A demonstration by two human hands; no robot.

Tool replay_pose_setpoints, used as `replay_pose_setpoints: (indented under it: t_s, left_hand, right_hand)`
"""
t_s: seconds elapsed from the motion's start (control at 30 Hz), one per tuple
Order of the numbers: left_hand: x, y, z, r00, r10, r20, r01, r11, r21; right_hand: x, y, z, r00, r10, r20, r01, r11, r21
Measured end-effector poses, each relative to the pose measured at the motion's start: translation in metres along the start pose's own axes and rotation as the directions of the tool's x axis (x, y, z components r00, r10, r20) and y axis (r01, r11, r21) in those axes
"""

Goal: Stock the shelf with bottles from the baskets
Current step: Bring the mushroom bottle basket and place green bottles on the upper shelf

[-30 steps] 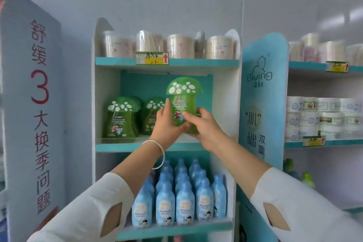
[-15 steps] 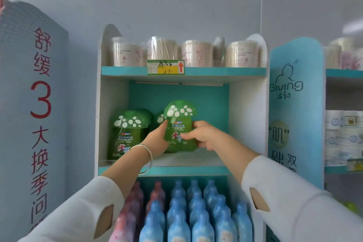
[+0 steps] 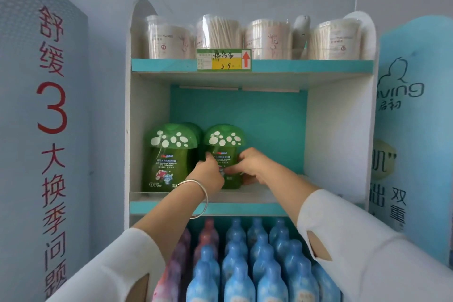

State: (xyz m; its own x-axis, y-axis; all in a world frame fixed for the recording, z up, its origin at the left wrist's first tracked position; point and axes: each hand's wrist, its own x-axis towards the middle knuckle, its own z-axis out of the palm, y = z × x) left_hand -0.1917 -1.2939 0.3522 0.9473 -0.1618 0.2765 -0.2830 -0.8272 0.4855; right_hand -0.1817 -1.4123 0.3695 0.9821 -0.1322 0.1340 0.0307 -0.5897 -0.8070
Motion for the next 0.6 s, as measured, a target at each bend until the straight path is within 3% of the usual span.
replay_pose_setpoints:
  t_s: [0.33,0.5,0.6]
  left_hand:
    - [-0.012,0.004,0.0,0.998,-0.014,-0.057,0.013,1.0,-0.02]
    - [-0.033,0.009,0.002,0.978,0.092,-0.186,-0.079,0.994,0.074]
    - [-0.053,0.021,0.006,0.972,0.16,-0.172,-0.14,0.983,0.121]
  right_hand:
    - [-0.015,-0.001,0.001,0.997,-0.066,-0.036,0.058,0.982,-0.179]
    - [-0.045,0.007,-0.014,0.974,-0.196,-0.117,0.166,0.96,-0.224]
    - [-0.062,0.012,-0.021,0.958,-0.256,-0.126,0.212,0.934,-0.288]
